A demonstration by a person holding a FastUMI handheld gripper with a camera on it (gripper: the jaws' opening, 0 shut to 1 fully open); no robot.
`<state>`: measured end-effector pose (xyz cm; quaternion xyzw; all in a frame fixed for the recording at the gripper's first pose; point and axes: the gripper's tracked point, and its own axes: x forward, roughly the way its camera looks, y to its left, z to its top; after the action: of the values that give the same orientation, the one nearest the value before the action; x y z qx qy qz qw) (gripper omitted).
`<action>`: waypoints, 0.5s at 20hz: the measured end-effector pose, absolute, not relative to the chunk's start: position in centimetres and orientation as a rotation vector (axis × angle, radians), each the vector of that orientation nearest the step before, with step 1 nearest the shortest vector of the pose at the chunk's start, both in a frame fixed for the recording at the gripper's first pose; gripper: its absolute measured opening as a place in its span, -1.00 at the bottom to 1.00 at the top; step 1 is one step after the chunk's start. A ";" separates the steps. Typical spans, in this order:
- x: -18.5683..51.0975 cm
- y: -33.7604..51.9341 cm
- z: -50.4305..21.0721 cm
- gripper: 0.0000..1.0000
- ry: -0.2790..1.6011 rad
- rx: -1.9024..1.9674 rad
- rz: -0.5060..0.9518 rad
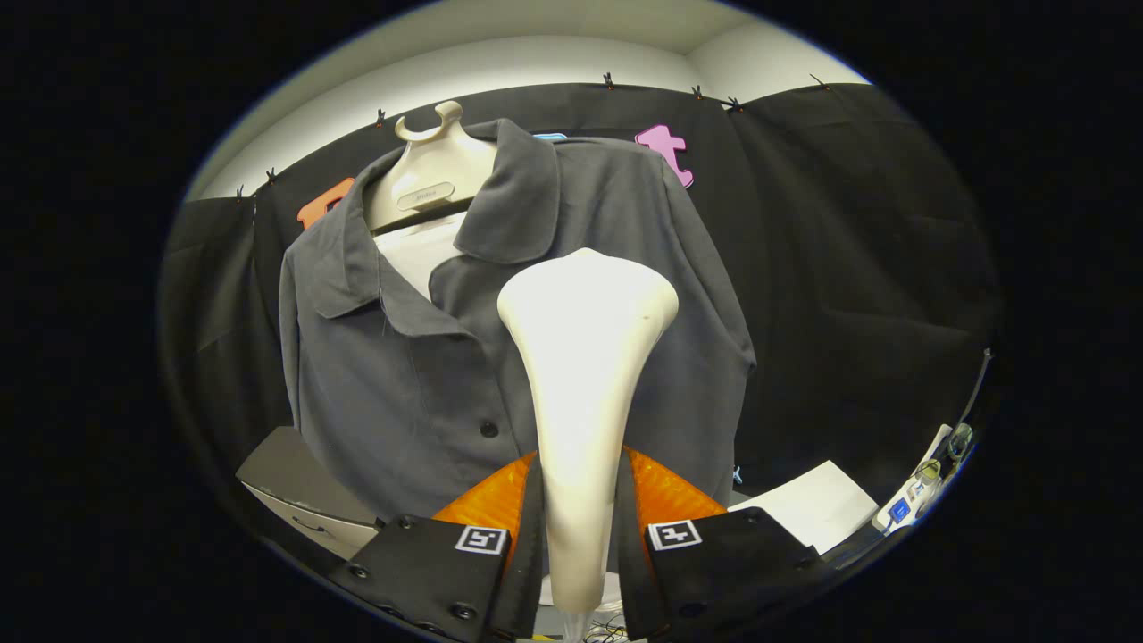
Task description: Iron the clothes twice with a garment steamer, once on the left side and once on the right side.
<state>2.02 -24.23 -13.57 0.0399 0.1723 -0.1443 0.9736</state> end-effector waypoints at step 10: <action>-0.1 -25.0 -20.8 -0.13 0.466 0.137 -0.292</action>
<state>-0.05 -24.99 -20.75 0.0675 0.2299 -0.1438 0.9602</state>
